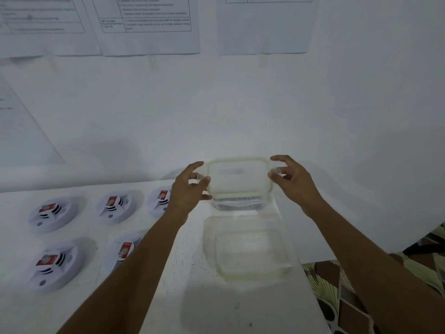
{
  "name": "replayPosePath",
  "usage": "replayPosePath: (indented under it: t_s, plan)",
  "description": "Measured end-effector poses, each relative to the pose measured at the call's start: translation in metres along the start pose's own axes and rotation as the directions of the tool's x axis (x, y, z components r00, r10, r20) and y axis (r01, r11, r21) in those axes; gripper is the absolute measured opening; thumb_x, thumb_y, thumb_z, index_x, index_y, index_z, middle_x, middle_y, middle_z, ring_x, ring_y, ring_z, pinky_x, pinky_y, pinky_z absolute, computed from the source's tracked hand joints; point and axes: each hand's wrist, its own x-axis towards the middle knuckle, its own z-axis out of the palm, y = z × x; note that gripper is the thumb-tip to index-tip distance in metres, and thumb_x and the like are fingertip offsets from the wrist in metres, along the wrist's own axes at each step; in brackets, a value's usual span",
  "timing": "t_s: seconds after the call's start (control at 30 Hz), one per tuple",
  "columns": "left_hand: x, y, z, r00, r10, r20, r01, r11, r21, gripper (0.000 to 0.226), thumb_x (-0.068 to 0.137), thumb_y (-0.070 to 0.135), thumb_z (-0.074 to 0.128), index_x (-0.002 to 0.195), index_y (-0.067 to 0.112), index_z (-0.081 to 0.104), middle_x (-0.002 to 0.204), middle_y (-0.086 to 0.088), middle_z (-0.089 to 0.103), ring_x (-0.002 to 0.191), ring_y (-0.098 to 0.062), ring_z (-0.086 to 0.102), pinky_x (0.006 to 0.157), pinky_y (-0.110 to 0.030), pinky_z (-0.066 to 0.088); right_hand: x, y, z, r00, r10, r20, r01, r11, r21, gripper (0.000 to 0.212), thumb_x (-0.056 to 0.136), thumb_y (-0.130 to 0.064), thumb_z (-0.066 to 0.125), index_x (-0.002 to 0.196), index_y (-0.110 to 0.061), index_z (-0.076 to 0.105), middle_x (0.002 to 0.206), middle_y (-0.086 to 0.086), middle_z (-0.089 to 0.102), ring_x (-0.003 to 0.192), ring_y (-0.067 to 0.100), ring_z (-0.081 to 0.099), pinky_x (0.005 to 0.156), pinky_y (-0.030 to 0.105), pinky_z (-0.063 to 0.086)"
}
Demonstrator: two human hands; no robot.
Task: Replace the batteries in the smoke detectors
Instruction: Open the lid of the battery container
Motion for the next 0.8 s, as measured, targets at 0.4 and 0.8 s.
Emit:
replayPosePath:
  t_s: [0.4, 0.8]
  plan:
    - [0.006, 0.022, -0.007, 1.000, 0.010, 0.003, -0.008, 0.929, -0.370, 0.029, 0.101, 0.040, 0.041, 0.121, 0.024, 0.055, 0.104, -0.008, 0.060, 0.097, -0.020, 0.063, 0.090, -0.037, 0.056, -0.005, -0.018, -0.012, 0.998, 0.048, 0.028, -0.056, 0.862, 0.503, 0.033, 0.104, -0.032, 0.045, 0.137, -0.033, 0.049, 0.106, 0.012, 0.071, 0.092, 0.034, 0.071, 0.085, 0.040, 0.057]
    - [-0.010, -0.015, 0.005, 0.963, 0.042, 0.267, -0.083, 0.986, 0.144, 0.063, 0.082, 0.080, 0.037, 0.134, 0.046, 0.041, 0.135, 0.015, 0.051, 0.130, -0.006, 0.043, 0.113, -0.037, 0.030, -0.013, 0.029, 0.005, 0.999, 0.040, 0.028, -0.042, 0.996, 0.080, 0.026, 0.089, -0.018, 0.071, 0.111, -0.032, 0.069, 0.116, -0.007, 0.062, 0.096, 0.021, 0.067, 0.083, 0.030, 0.054]
